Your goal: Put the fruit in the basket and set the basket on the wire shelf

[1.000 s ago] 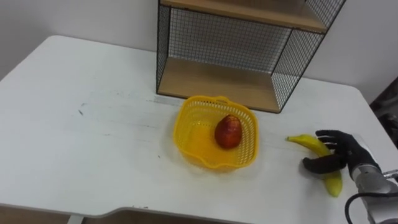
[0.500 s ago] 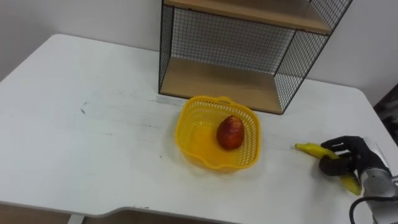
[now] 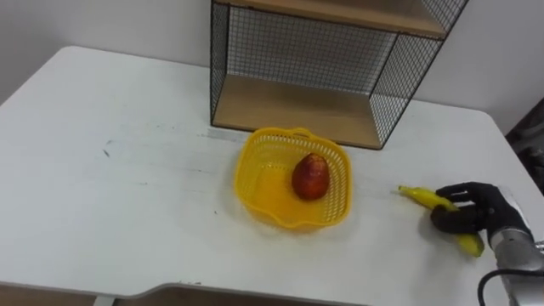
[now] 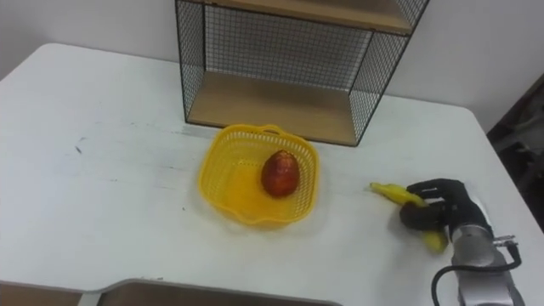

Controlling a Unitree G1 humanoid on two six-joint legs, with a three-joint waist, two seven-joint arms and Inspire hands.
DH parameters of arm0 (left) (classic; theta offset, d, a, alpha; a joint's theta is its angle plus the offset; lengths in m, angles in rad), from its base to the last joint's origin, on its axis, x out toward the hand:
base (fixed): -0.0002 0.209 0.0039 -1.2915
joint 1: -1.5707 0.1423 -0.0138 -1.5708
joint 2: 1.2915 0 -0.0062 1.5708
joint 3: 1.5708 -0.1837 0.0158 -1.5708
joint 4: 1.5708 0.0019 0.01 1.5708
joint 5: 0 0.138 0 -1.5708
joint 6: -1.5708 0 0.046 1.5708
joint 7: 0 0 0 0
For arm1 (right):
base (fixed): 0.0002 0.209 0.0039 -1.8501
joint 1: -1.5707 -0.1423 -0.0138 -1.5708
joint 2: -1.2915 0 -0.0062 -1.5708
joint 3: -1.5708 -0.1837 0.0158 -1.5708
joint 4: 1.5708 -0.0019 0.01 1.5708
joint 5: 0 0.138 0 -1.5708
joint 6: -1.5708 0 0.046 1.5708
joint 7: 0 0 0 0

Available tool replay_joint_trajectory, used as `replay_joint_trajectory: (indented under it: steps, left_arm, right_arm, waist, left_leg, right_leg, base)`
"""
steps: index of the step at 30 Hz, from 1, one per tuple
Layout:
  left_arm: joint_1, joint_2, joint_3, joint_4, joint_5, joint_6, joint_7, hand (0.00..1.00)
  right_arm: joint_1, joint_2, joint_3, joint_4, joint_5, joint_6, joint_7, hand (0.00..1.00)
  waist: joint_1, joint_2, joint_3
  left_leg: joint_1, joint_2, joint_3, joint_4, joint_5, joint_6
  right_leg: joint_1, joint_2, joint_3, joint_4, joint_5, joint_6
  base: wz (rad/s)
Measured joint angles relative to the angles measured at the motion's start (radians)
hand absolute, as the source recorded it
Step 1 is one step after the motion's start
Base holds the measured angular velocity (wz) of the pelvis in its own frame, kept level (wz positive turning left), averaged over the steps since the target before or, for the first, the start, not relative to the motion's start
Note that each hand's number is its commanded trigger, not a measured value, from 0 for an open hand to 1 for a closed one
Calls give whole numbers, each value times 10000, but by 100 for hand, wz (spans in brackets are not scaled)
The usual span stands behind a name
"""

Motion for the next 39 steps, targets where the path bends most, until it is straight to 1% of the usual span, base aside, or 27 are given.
replay_joint_trajectory:
  steps: [1, 2, 3, 4, 5, 6, 7, 8, 9, 11, 12, 14, 15, 16, 17, 19, 20, 22, 23, 25, 27, 30, 36, 39]
  left_arm:
    - [38, -56, -12, -78, 10, -2, 0, 0]
    - [108, -114, -26, -140, 17, -3, 0, 0]
    - [105, -126, -68, -157, 11, -10, 0, 0]
    - [87, -139, -132, -187, 11, -41, 1, 0]
    - [80, -154, -143, -199, 17, -122, 2, 0]
    - [98, -160, -145, -198, 15, -160, 2, 0]
    - [130, -168, -145, -189, 14, -190, 3, 0]
    - [135, -174, -142, -180, 16, -190, 3, 0]
    - [137, -185, -142, -180, 16, -189, 3, 0]
    - [227, -347, -66, -186, 17, -132, 6, 0]
    - [252, -399, -55, -186, 16, -104, 6, 0]
    - [323, -581, -53, -188, 16, 22, 6, 0]
    - [341, -619, -54, -188, 16, 32, 6, 0]
    - [361, -686, -54, -188, 16, 56, 6, 0]
    - [373, -737, -64, -187, 16, 84, 6, 0]
    - [379, -761, -123, -185, 12, 88, 6, 0]
    - [380, -775, -135, -185, 12, 95, 6, 0]
    - [406, -785, -188, -185, 9, 151, 6, 0]
    - [418, -777, -285, -187, 11, 230, 6, 0]
    - [430, -776, -358, -187, 10, 278, 6, 0]
    - [435, -779, -361, -188, 5, 283, 5, 0]
    - [459, -796, -380, -190, -45, 281, 4, 0]
    - [390, -836, -499, -191, -68, 203, 5, 0]
    - [397, -837, -505, -201, -71, 177, 5, 0]
  right_arm:
    - [265, 225, 2, -694, 710, 120, 103, 100]
    - [478, 533, 25, -1330, 1315, 109, 179, 100]
    - [559, 635, 122, -1580, 1706, 103, 179, 100]
    - [609, 782, 369, -1854, 2797, 105, 228, 100]
    - [741, 1034, 403, -2282, 3728, 115, 316, 100]
    - [817, 1141, 456, -2561, 4166, 114, 335, 100]
    - [913, 1216, 652, -3002, 4953, 112, 394, 100]
    - [907, 1255, 781, -3274, 5555, 104, 457, 100]
    - [902, 1279, 796, -3363, 5818, 98, 481, 100]
    - [905, 1367, 823, -3662, 6692, 96, 497, 100]
    - [905, 1377, 823, -3723, 6877, 96, 501, 100]
    - [911, 1407, 822, -3992, 7769, 97, 486, 100]
    - [911, 1414, 822, -4069, 8025, 97, 495, 100]
    - [912, 1420, 822, -4231, 8470, 97, 507, 100]
    - [908, 1426, 822, -4352, 8818, 93, 539, 100]
    - [904, 1444, 822, -4370, 9419, 81, 618, 100]
    - [905, 1471, 822, -4370, 9711, 81, 620, 100]
    - [907, 1504, 822, -4370, 10104, 81, 620, 100]
    - [904, 1520, 822, -4373, 10357, 81, 621, 100]
    - [901, 1522, 821, -4375, 10655, 81, 621, 100]
    - [893, 1531, 821, -4380, 10934, 81, 621, 100]
    - [867, 1531, 817, -4561, 10920, 81, 598, 100]
    - [868, 1482, 988, -5670, 10028, -33, 721, 100]
    - [860, 1455, 1121, -5877, 9024, -96, 948, 100]
  waist:
    - [3, 58, -21]
    - [-29, 157, 16]
    - [-33, 140, 3]
    - [-42, 195, 30]
    - [-29, 238, 47]
    - [-28, 257, 43]
    - [-31, 277, 39]
    - [-23, 278, 41]
    - [-11, 266, 34]
    - [-14, 284, 25]
    - [-17, 286, 23]
    - [-38, 294, 21]
    - [-38, 310, 19]
    - [-37, 356, 9]
    - [-37, 396, -20]
    - [-37, 449, -50]
    - [-39, 473, -49]
    - [-60, 497, -41]
    - [-52, 494, -40]
    - [-38, 475, -38]
    - [-59, 455, -47]
    - [-35, 449, -53]
    - [-35, 444, -54]
    - [-20, 421, -59]
  left_leg:
    - [10, 15, 93, -23, 0, 0]
    - [1, 19, 143, -24, 0, 0]
    - [-5, 19, 169, -23, 0, 0]
    - [-34, 17, 180, -54, 0, 0]
    - [-60, 14, 178, -46, 0, 1]
    - [-70, 14, 174, -38, 1, 1]
    - [-74, 14, 167, -24, 1, 1]
    - [-83, 15, 162, -24, 1, 1]
    - [-86, 15, 159, -21, 1, 1]
    - [-114, 4, 107, 25, 1, 2]
    - [-127, 1, 102, 39, 1, 2]
    - [-175, -16, 74, 109, 1, 2]
    - [-175, -16, 74, 109, 1, 2]
    - [-175, -16, 73, 108, 1, 2]
    - [-171, -13, 76, 109, 1, 2]
    - [-171, -4, 79, 121, 1, 2]
    - [-173, -2, 80, 132, 1, 1]
    - [-188, -2, 83, 153, 1, 1]
    - [-208, -5, 85, 127, 0, 1]
    - [-232, -10, 85, 120, -1, 0]
    - [-235, -15, 84, 120, -1, 0]
    - [-235, -21, 85, 115, 1, 2]
    - [-339, -14, 89, 115, 3, 5]
    - [-332, -13, 84, 114, 3, 5]
  right_leg:
    - [-35, 20, 54, 3, 0, 0]
    - [-68, 22, 69, 5, 0, 0]
    - [-88, 19, 74, 7, 0, 0]
    - [-133, 18, 96, 11, 0, 0]
    - [-159, 14, 85, 8, 0, 1]
    - [-166, 11, 76, 5, -1, 2]
    - [-170, 9, 63, -3, -3, 5]
    - [-170, 10, 57, -12, -4, 6]
    - [-168, 10, 55, -13, -4, 6]
    - [-140, -15, 46, -21, -6, 10]
    - [-140, -21, 41, -22, -6, 10]
    - [-142, -44, 16, -31, -7, 11]
    - [-142, -45, 15, -31, -7, 12]
    - [-142, -44, 13, -31, -8, 12]
    - [-139, -40, 13, -29, -8, 13]
    - [-138, -33, 12, -16, -7, 12]
    - [-136, -30, 12, -12, -7, 12]
    - [-136, -32, 11, -3, -7, 12]
    - [-141, -35, 13, -5, -8, 12]
    - [-160, -36, 18, -16, -11, 17]
    - [-170, -36, 23, -18, -10, 17]
    - [-198, -27, 43, -19, -10, 16]
    - [-336, -21, 51, -22, -10, 17]
    - [-318, -26, 16, -26, -10, 17]
  base:
    - [-18]
    - [-17]
    - [-9]
    - [0]
    - [0]
    - [3]
    - [3]
    - [3]
    - [5]
    - [10]
    - [8]
    - [5]
    - [0]
    - [0]
    - [0]
    - [0]
    - [0]
    - [0]
    - [0]
    - [0]
    - [0]
    - [0]
    - [0]
    - [0]
